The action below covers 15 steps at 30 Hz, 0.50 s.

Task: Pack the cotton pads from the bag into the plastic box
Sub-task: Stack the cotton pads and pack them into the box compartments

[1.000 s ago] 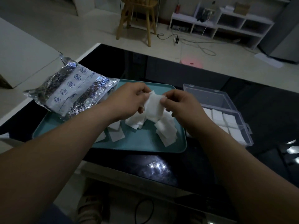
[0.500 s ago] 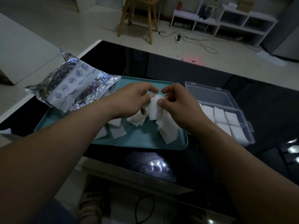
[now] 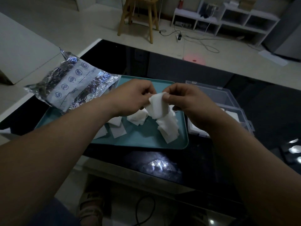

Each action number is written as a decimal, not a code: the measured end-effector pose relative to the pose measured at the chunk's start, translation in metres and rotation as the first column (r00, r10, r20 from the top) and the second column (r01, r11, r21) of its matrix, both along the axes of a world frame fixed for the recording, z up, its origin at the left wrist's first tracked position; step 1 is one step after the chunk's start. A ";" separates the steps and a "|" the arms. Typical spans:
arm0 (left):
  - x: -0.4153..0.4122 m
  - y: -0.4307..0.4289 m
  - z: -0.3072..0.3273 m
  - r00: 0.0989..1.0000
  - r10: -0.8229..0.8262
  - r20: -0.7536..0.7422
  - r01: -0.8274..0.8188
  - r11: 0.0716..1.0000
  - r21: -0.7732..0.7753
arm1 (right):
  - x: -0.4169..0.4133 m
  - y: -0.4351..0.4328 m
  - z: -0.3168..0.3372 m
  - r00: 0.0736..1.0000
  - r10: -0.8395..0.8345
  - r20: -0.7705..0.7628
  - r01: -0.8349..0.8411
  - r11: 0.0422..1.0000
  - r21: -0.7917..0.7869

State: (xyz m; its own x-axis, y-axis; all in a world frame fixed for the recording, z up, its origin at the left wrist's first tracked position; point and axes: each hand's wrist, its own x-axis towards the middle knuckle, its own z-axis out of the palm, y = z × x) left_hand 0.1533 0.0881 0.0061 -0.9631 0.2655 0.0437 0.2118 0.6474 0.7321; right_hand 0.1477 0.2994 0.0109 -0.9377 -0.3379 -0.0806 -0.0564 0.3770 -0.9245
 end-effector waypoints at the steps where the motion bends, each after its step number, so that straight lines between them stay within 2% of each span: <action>1: 0.000 0.001 0.000 1.000 0.002 0.002 -0.002 1.000 0.017 | 0.000 -0.002 -0.003 1.000 -0.025 0.006 0.025 1.000 0.014; 5: 0.000 0.001 -0.002 1.000 0.025 0.010 -0.026 0.996 0.087 | 0.000 -0.009 -0.008 0.992 -0.097 0.082 0.100 0.994 -0.042; 11: -0.002 0.003 -0.005 0.997 0.037 0.069 -0.052 0.973 0.225 | -0.001 -0.008 -0.007 0.982 -0.190 0.013 0.191 0.981 -0.025; 15: -0.003 -0.003 -0.004 0.999 0.029 0.033 -0.032 0.995 0.097 | 0.000 0.001 0.005 0.997 -0.066 0.043 0.071 0.991 -0.111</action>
